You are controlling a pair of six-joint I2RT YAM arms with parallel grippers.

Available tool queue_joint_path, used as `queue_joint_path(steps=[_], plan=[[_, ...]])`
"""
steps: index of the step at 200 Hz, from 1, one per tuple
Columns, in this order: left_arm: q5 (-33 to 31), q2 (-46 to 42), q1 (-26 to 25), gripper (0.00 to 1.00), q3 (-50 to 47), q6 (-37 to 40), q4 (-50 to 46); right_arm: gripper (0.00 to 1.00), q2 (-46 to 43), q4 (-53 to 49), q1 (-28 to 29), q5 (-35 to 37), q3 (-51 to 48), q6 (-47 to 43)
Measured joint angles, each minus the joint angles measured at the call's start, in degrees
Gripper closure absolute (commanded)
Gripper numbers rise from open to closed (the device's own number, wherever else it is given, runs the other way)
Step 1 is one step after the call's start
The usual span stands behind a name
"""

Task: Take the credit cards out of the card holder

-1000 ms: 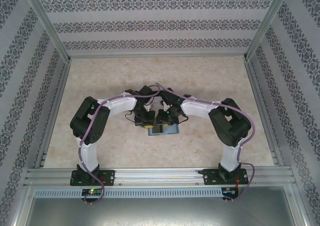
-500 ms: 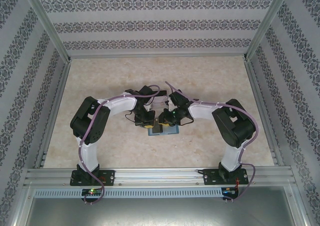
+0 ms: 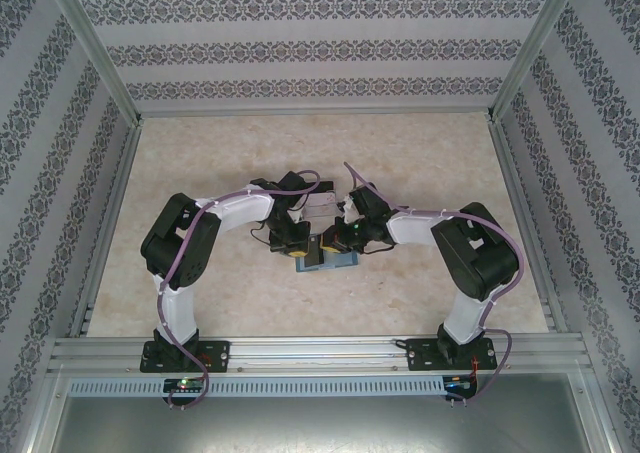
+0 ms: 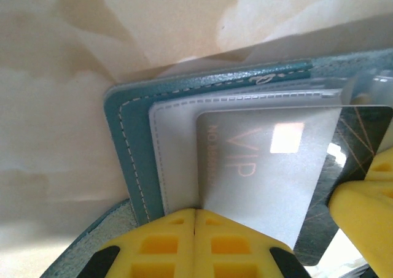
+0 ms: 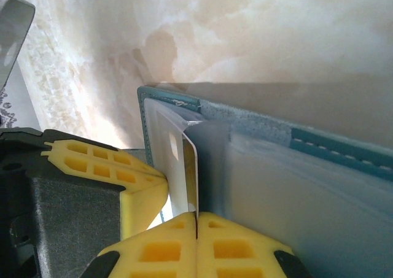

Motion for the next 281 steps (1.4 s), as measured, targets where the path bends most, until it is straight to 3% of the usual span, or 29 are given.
queue_joint_path(steps=[57,175,236,281], plan=[[-0.11,0.0,0.0,1.0,0.0,0.24,-0.02,1.0,-0.74,-1.88,-0.2,1.97,-0.11,-2.01],[-1.44,-0.04,-0.11,0.99,0.83,2.51,-1.14,1.0,-11.15,-14.14,-2.19,9.53,-0.31,-8.94],[-6.62,-0.42,-0.39,0.89,2.08,4.07,-3.91,1.0,-15.87,-20.65,-2.16,12.46,2.14,-13.33],[-9.79,-6.12,-0.07,0.82,1.03,4.48,-3.26,1.0,-16.98,-25.0,-2.16,16.2,6.84,-23.96]])
